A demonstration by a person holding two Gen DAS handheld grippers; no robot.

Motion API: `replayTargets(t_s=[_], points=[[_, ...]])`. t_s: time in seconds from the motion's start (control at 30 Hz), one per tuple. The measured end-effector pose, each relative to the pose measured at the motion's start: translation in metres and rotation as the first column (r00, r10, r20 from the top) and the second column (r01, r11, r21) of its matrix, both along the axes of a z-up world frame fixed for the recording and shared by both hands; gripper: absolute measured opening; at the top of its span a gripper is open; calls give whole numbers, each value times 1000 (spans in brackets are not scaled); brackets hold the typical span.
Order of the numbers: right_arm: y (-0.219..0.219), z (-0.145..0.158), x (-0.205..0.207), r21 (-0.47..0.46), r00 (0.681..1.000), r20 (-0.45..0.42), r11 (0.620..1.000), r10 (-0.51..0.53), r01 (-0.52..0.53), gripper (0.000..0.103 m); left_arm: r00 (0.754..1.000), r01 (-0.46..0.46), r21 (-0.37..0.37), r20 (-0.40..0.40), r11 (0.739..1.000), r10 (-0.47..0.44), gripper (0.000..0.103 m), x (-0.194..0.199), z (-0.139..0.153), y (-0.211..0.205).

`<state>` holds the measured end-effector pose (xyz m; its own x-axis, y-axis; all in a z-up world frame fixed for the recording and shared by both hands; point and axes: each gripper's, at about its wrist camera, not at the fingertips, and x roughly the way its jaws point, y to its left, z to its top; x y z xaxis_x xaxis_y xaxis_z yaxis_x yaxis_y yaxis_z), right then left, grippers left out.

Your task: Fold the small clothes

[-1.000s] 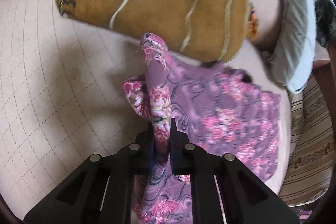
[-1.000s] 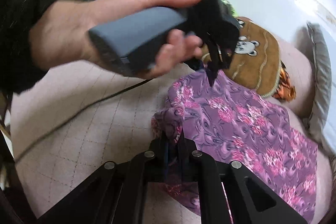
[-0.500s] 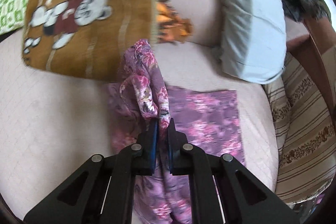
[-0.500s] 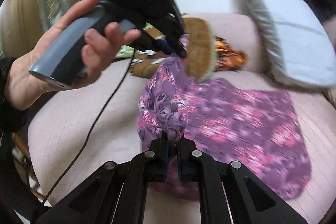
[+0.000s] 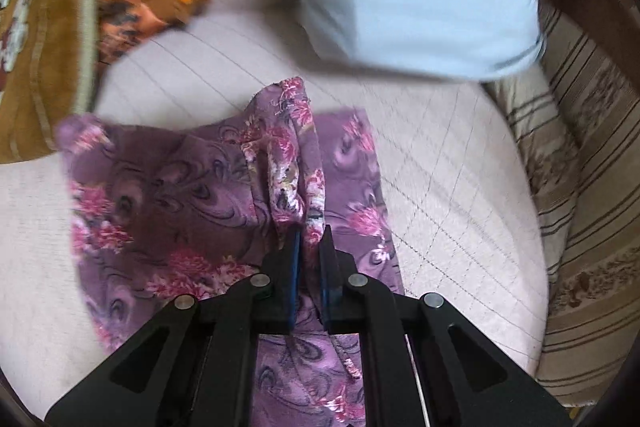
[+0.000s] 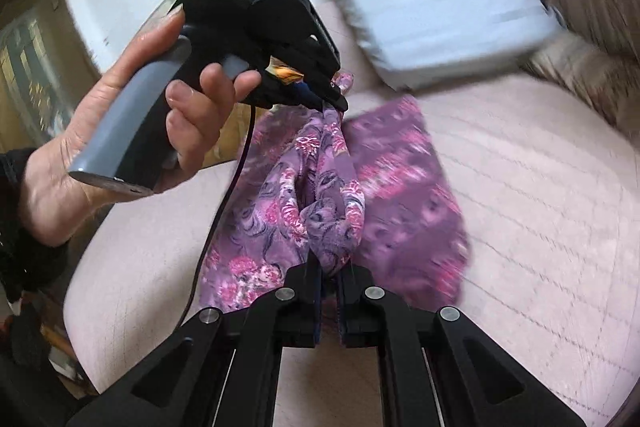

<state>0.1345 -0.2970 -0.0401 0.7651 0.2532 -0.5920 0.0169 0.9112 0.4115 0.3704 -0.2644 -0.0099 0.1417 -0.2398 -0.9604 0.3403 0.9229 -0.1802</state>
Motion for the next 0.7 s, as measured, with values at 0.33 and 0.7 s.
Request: replayTargets(t_s=[0.33,0.7], points=[[-47,-17,-1,319,993,-111,948,34,3,31,994,73,2,-83,997,-72,58,7,27,-6],[-35,-31,29,346,988,-108,936,113,-69,48,994,96,256,-80,962,-78,68,4,-20,-39]])
